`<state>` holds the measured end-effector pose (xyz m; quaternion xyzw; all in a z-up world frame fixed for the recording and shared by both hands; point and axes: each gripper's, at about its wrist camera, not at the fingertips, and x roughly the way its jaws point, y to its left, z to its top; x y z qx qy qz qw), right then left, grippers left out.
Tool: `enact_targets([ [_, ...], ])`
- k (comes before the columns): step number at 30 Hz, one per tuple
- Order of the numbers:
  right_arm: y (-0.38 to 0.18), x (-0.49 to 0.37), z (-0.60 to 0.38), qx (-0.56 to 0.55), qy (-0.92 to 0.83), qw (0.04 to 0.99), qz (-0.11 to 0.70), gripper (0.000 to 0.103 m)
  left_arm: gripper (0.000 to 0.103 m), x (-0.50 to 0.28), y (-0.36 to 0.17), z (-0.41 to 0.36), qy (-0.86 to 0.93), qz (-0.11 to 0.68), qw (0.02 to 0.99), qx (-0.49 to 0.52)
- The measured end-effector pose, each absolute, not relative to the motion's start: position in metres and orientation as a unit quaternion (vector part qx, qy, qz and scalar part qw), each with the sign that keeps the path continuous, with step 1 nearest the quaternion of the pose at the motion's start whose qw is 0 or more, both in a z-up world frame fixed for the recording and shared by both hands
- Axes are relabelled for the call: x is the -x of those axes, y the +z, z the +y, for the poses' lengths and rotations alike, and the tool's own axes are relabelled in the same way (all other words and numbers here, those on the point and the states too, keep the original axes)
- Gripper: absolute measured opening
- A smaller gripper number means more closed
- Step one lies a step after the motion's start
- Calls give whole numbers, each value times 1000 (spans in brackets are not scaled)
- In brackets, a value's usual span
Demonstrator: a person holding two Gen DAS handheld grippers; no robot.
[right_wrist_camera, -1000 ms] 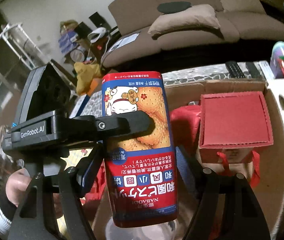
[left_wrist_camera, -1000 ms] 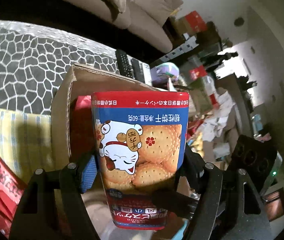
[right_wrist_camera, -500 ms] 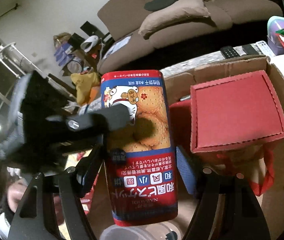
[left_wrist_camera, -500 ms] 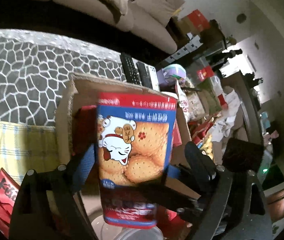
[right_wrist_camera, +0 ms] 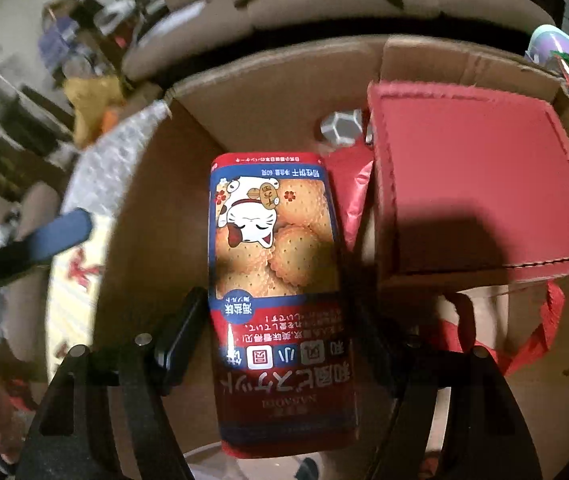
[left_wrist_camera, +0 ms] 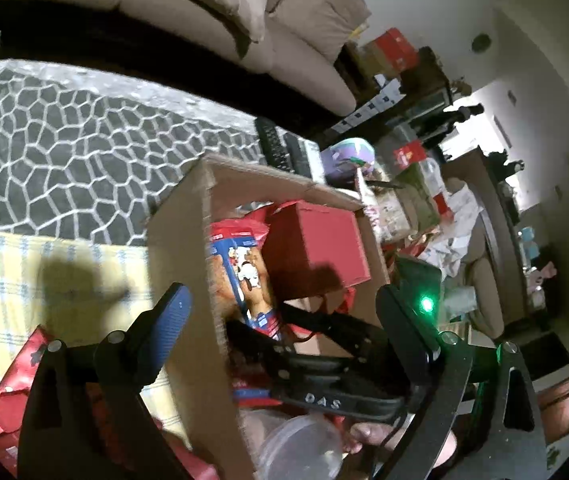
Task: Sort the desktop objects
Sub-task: 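Lower the cookie tin into the box and open the right tool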
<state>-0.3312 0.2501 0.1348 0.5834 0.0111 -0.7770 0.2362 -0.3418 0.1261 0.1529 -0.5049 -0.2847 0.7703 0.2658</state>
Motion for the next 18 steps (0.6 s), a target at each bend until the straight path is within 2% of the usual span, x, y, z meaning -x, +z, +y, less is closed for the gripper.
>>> enact_targets([
  [8,125,347,237,-615,-756,224,14,75,93,331,132,106,761,-287,260,521],
  [15,127,345,242,-621,-743,244,-47,77,93,323,135,99,764,-281,264,517],
  [18,130,342,245,-618,-747,241,-49,77,93,318,135,97,763,-280,263,520],
])
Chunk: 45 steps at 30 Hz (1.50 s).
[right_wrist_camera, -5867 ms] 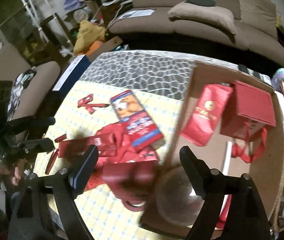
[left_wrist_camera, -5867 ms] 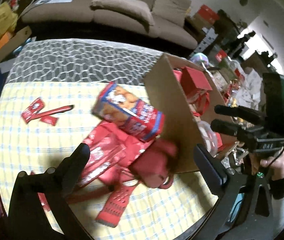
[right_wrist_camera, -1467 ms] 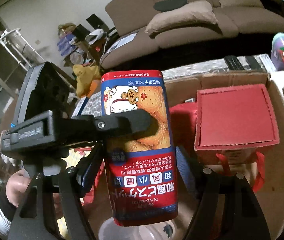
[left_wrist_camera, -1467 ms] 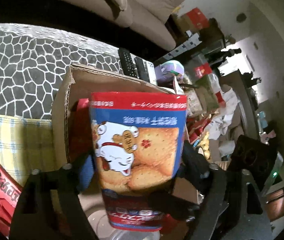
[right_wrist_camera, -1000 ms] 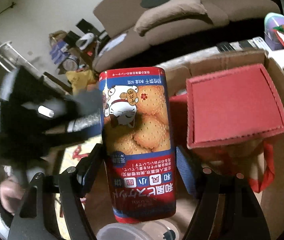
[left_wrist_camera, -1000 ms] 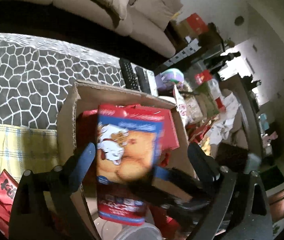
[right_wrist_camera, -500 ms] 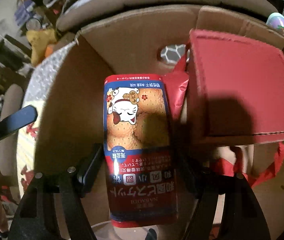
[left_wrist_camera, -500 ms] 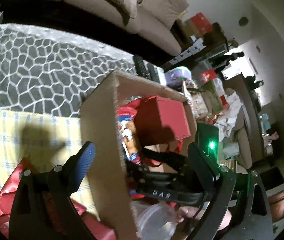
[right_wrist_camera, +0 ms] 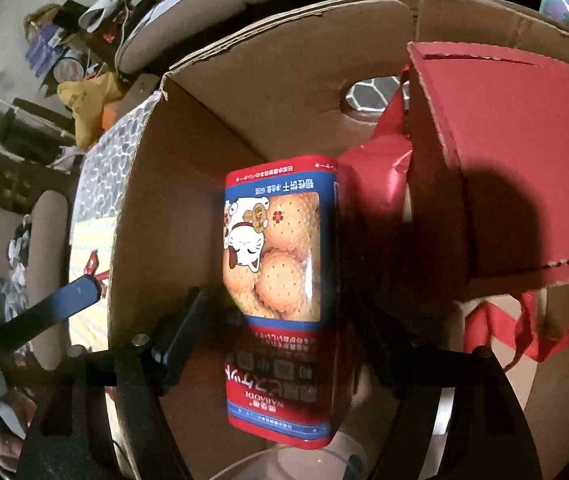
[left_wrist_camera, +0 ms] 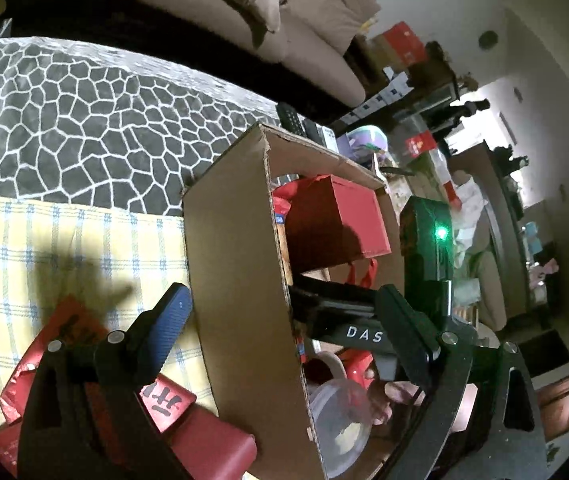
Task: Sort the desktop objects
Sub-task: 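Lower the cookie tin into the box and open the right tool, then withdraw the right tool from the box back over the table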
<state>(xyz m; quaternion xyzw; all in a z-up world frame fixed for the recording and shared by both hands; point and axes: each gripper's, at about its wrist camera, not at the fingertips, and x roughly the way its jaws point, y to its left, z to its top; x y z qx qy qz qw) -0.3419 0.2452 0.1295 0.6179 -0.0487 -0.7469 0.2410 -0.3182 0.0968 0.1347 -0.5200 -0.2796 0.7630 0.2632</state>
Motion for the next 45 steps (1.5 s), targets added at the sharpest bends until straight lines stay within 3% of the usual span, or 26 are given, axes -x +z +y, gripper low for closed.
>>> enact_targets([
  [15,194,296,263,-576,-787,221,-14,87,95,273,163,90,770,-250,257,528],
  [22,221,261,270,-565,-795,220,7,100,101,241,187,87,779,-227,246,530],
  [45,252,140,252,-533,-807,247,65,103,103,131,216,50,794,-190,215,535],
])
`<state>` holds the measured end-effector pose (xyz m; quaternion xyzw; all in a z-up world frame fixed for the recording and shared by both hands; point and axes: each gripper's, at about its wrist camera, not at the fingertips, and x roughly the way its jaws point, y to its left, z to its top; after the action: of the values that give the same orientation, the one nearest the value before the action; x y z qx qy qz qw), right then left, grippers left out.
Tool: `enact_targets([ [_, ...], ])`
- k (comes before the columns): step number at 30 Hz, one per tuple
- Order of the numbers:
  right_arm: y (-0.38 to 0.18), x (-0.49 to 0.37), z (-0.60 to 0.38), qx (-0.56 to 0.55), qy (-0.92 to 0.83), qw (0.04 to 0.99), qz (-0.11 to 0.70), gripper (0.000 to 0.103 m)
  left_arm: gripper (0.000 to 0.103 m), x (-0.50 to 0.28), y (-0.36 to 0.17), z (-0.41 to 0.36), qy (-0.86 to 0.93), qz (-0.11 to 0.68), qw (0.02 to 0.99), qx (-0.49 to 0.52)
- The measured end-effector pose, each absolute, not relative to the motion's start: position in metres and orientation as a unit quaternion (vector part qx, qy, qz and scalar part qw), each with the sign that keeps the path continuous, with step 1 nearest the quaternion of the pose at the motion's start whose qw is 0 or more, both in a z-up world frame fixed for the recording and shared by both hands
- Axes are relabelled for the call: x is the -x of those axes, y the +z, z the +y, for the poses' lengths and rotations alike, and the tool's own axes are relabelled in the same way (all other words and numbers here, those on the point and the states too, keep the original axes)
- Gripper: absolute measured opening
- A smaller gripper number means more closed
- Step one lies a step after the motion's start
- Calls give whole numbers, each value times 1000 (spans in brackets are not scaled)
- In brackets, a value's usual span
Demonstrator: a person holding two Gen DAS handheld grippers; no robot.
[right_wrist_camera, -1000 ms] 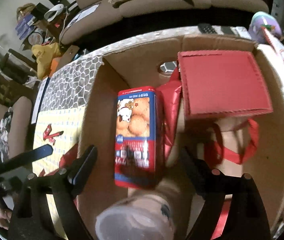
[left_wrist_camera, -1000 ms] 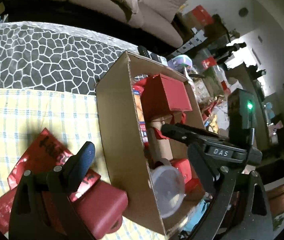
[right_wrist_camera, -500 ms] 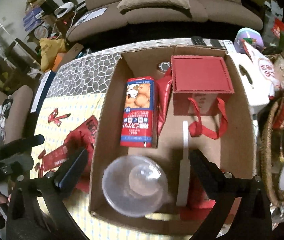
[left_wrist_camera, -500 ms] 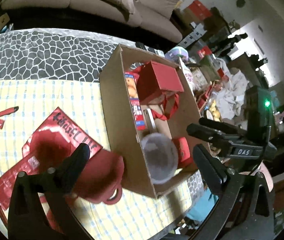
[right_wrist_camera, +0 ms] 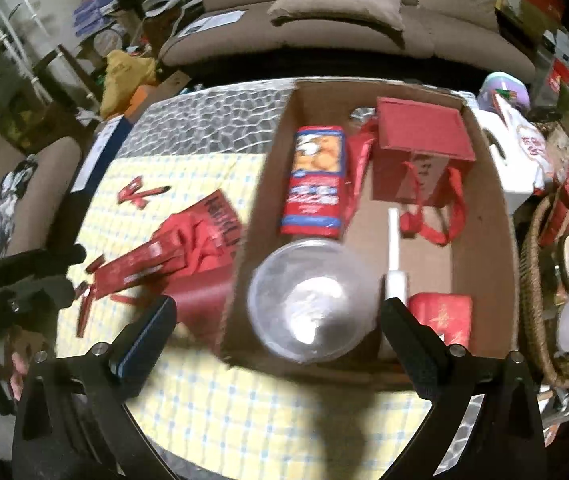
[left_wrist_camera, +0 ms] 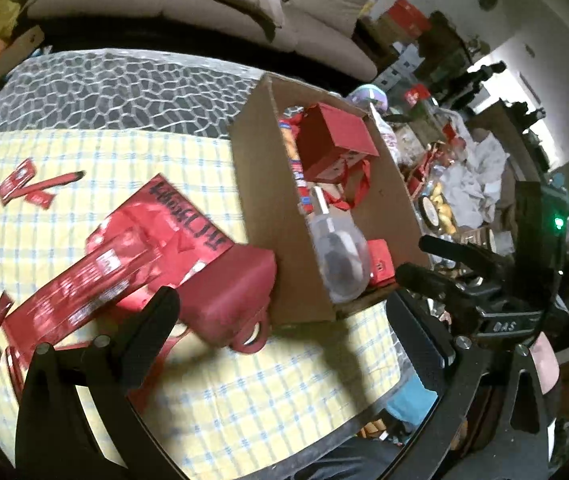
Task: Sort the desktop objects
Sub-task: 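Withdraw the right tool from the box back over the table, then move the left tool to the red mascara tube and close on it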
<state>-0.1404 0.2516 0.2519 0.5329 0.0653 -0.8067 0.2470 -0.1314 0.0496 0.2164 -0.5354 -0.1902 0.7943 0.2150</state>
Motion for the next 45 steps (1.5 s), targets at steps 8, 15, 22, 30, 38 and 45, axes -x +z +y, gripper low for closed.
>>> enact_targets([
  [8,250,94,208,-513,-805,281,97,103,103,93,211,1,814,-166,172,529],
  [15,243,68,180,-506,-805,293,96,103,103,64,197,-34,813,-173,154,534],
  [22,229,42,156,-504,-804,305,86,103,103,39,183,-72,819,-173,136,530],
  [30,200,20,123,-492,-804,315,110,103,103,21,147,-125,826,-153,83,536],
  [38,164,12,90,-495,-794,336,109,103,103,11,98,-155,821,-130,45,554],
  [45,138,18,72,-504,-787,346,88,103,103,13,73,-148,820,-115,53,559],
])
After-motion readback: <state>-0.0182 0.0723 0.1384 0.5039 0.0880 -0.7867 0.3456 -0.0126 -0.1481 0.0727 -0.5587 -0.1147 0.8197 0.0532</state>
